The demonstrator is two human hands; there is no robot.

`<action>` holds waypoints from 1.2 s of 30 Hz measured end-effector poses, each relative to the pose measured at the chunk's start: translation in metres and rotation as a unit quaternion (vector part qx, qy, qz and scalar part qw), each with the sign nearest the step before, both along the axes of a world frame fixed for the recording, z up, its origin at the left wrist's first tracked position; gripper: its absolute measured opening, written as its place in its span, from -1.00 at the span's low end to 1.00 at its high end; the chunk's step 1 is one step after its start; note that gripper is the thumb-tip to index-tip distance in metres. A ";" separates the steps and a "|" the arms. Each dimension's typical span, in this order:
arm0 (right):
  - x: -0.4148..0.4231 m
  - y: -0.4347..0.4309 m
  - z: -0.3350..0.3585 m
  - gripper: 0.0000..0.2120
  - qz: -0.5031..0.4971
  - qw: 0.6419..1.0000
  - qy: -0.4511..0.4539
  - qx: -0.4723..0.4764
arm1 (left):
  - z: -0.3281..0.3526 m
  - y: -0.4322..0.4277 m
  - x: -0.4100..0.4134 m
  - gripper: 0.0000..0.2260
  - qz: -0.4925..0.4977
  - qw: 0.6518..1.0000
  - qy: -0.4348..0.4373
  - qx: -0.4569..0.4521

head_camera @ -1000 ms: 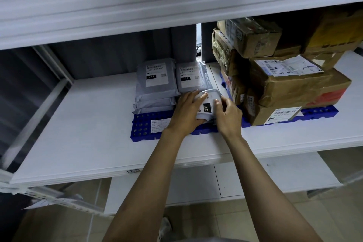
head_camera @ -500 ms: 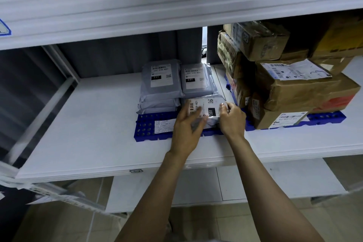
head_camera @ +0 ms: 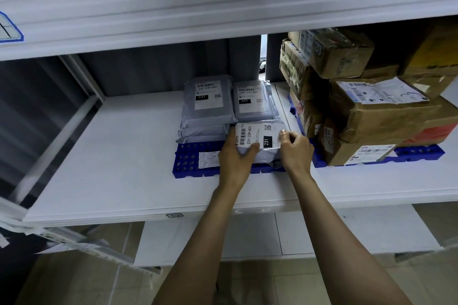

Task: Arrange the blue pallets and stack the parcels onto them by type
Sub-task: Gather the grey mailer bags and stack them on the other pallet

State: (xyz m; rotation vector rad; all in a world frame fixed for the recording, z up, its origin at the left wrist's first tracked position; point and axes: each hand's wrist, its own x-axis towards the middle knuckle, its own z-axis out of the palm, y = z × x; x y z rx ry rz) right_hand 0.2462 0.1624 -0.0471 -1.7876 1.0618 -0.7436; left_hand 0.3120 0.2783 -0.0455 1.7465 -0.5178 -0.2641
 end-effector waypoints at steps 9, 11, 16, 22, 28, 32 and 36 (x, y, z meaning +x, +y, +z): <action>0.030 0.019 0.049 -0.65 0.016 0.989 -0.024 -0.146 | 0.010 0.037 0.050 -0.71 0.241 0.962 -0.114 -0.059; 0.052 0.025 0.060 -0.67 0.087 0.990 -0.051 -0.102 | 0.013 0.043 0.074 -0.66 0.285 0.953 -0.073 -0.076; 0.099 0.035 0.074 -0.71 0.195 0.980 0.034 -0.024 | 0.021 0.049 0.135 -0.37 0.184 0.973 0.132 -0.045; 0.123 0.039 0.067 -0.86 0.232 0.969 0.082 -0.023 | 0.023 0.044 0.149 -0.54 0.060 0.988 0.142 0.011; 0.128 0.028 0.066 -0.86 0.255 0.957 0.118 -0.065 | 0.023 0.044 0.152 -0.63 0.064 0.987 0.148 -0.023; 0.125 -0.002 0.067 -0.76 0.095 0.979 0.101 -0.151 | 0.025 0.043 0.148 -0.56 0.130 0.989 0.072 0.002; 0.119 -0.036 0.055 -0.42 0.044 0.971 0.221 -0.083 | 0.023 0.040 0.135 -0.46 0.186 0.982 -0.006 0.015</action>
